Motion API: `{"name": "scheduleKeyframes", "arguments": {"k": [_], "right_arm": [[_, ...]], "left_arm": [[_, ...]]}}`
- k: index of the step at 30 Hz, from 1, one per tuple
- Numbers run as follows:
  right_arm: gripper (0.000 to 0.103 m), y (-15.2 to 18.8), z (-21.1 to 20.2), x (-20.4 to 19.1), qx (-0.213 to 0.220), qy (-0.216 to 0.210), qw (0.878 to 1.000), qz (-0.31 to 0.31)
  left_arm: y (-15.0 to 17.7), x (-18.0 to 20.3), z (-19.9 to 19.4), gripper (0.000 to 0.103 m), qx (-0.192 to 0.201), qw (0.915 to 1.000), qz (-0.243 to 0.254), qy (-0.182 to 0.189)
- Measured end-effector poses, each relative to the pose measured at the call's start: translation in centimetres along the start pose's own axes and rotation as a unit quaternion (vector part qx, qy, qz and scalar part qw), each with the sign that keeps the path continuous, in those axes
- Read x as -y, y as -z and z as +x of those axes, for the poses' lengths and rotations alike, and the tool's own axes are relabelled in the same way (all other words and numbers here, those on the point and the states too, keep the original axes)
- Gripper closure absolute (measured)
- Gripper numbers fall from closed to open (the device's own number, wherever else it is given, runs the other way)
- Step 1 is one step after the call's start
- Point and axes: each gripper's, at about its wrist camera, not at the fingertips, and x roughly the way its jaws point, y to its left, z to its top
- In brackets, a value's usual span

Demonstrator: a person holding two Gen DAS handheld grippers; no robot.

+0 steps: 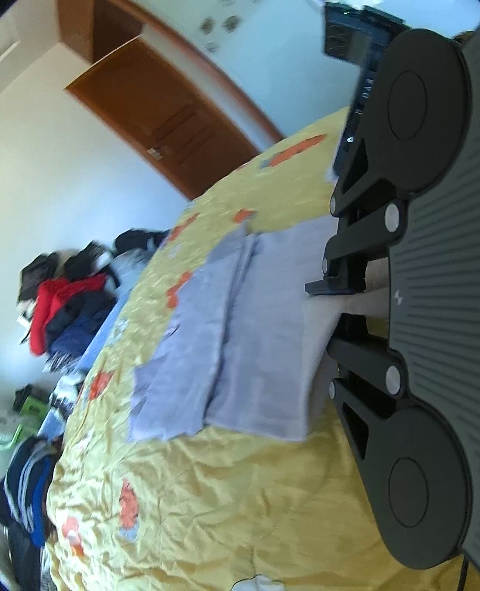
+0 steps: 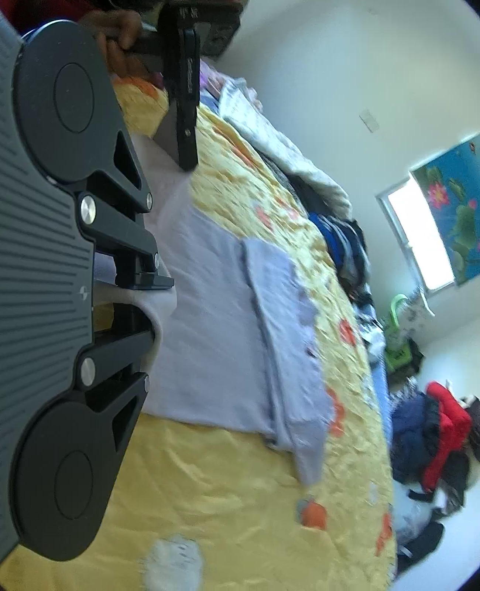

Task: Fold small clothes
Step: 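Lift the hem with both tools and carry it toward the collar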

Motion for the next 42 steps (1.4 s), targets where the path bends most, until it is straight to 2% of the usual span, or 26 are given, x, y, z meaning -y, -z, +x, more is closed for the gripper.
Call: {"name": "scheduleKeyframes", "arguments": {"k": [6,9,13,21,29,35,42], "right_arm": [[0.097,-1.7,1.1,0.8,0.047,0.048,0.998,-0.001],[0.097,-2.2,1.6,1.3,0.063,0.055,0.997,0.005],[0.097,-2.7,2.8,1.9,0.066,0.072,0.995,0.004],[0.097,-3.7,4.8,3.0,0.066,0.08,0.994,0.021],[0.097,-4.3,6.1,3.8,0.065,0.082,0.994,0.03],[0.097,-4.9,6.6,3.9,0.075,0.09,0.993,0.026],[0.097,-5.4,7.3,3.7,0.088,0.108,0.99,0.003]], "left_arm": [[-1.7,-0.2,0.6,0.1,0.03,0.9988,0.005,-0.037],[-2.1,0.0,1.1,0.1,0.037,0.9982,0.013,-0.045],[-2.7,0.3,2.3,0.1,0.039,0.9968,0.027,-0.065],[-3.6,0.7,4.8,0.1,0.03,0.9923,0.042,-0.113],[-4.6,1.8,7.2,0.1,0.027,0.9807,0.078,-0.177],[-5.2,2.8,8.4,0.1,0.033,0.9736,0.102,-0.201],[-6.2,3.4,9.3,0.1,0.035,0.9692,0.116,-0.214]]}}
